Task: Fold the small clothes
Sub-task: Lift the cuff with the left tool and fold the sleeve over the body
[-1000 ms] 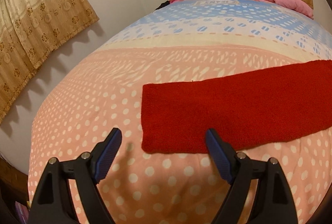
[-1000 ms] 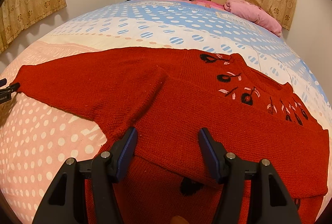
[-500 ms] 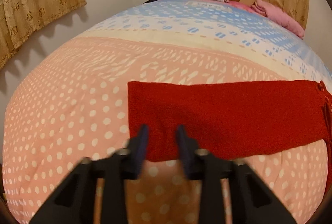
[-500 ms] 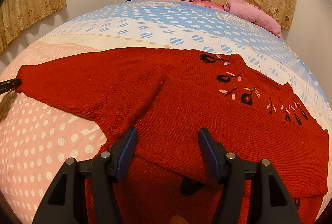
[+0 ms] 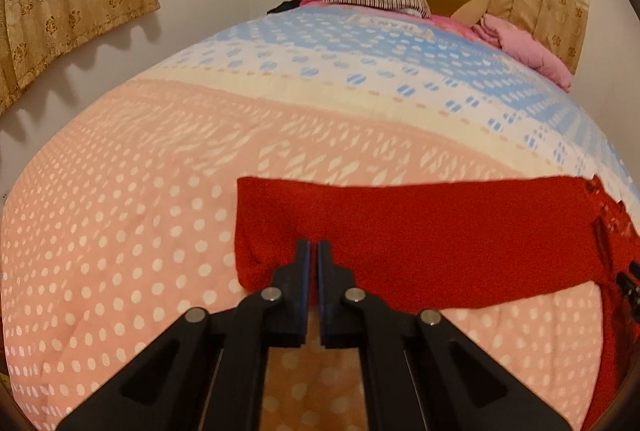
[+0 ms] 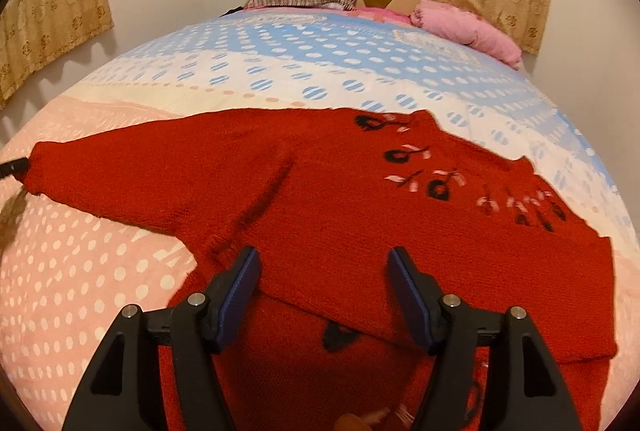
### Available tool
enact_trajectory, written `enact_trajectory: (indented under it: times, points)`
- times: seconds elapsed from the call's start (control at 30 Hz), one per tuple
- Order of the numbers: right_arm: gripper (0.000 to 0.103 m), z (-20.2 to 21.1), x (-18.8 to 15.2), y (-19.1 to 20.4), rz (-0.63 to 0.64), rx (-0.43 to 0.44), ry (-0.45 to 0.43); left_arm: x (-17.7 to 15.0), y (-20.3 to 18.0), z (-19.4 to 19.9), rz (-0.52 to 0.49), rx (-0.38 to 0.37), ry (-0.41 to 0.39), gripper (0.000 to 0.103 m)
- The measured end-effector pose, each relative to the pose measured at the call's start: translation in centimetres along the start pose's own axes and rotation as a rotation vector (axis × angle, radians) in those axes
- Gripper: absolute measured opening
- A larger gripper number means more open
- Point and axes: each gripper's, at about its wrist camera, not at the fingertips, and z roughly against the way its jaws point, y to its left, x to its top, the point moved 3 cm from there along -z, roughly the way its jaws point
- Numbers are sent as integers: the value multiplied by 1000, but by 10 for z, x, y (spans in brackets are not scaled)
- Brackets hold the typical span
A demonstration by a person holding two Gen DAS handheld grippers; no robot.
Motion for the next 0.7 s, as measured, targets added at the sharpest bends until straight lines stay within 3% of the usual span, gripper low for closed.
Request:
enact_trajectory:
  times: [0.4,0.7]
  points:
    - [67,32,-19,-27,88,-118,-33,23,-51,33,-9,-88,-42,3]
    - [67,48,-37,-50,76,-125,-28,40,-100,62,-53,-157,-78,3]
